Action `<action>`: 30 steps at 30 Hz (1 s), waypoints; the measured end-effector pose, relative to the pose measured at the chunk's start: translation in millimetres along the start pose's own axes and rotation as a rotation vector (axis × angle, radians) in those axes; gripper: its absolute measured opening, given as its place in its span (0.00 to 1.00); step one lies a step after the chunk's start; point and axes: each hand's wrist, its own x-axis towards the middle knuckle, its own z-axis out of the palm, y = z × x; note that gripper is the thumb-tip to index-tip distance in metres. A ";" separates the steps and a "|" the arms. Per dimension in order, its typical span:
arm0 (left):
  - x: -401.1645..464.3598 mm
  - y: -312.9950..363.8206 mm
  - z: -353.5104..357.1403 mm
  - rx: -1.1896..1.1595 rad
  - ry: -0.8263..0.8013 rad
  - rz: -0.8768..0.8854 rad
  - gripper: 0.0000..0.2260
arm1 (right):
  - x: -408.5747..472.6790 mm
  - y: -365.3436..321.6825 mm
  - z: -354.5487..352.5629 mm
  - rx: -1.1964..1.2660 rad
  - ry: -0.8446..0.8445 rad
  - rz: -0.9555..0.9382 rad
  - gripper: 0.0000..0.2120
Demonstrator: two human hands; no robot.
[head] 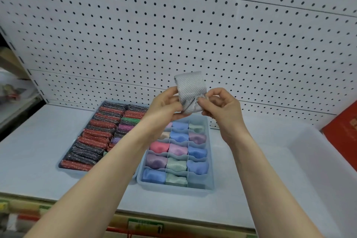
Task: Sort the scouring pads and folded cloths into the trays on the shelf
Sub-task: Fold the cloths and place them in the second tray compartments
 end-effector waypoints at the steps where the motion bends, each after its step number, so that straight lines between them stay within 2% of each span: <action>1: -2.3 -1.1 -0.8 0.008 -0.041 -0.004 0.21 | 0.3 1.2 0.7 0.019 0.013 0.010 0.09; 3: -4.8 -5.2 -2.4 0.133 -0.054 -0.016 0.26 | 0.0 4.4 2.3 0.019 0.021 0.007 0.12; 6: -3.5 -13.4 -1.0 0.265 0.111 -0.041 0.34 | -2.6 7.2 6.1 -0.013 0.020 -0.004 0.12; 7: -2.7 -15.7 -1.0 0.226 0.180 -0.030 0.32 | -3.3 7.9 7.1 -0.023 0.016 -0.006 0.13; 9: -1.4 -18.8 -2.8 0.130 0.257 0.004 0.23 | -3.2 10.0 6.4 -0.053 -0.005 0.016 0.13; 11: -2.9 -19.3 -6.2 0.125 0.247 0.040 0.15 | -2.4 10.8 2.8 -0.045 -0.075 0.104 0.15; 14: -6.3 -19.3 -11.6 0.122 0.179 0.051 0.13 | -2.6 11.0 -1.5 0.070 -0.265 0.257 0.17; 16: -8.8 -19.1 -14.0 0.112 0.148 0.048 0.12 | -4.0 13.6 -2.0 0.115 -0.312 0.251 0.16; 19: -12.7 -21.6 -16.8 0.132 0.135 0.051 0.11 | -8.2 15.0 1.6 0.124 -0.286 0.225 0.12; 21: -15.1 -24.1 -19.1 0.143 0.136 0.027 0.11 | -10.7 18.8 3.7 0.099 -0.274 0.241 0.17; 24: -17.1 -25.5 -21.6 -0.007 0.122 -0.086 0.08 | -13.5 27.4 4.3 0.006 -0.237 0.271 0.19; 28: -22.3 -30.0 -28.1 0.029 0.043 -0.098 0.12 | -18.6 35.2 8.2 -0.105 -0.245 0.302 0.12; 30: -23.9 -33.5 -30.7 0.104 0.062 -0.087 0.07 | -18.5 34.5 6.8 -0.093 -0.231 0.339 0.10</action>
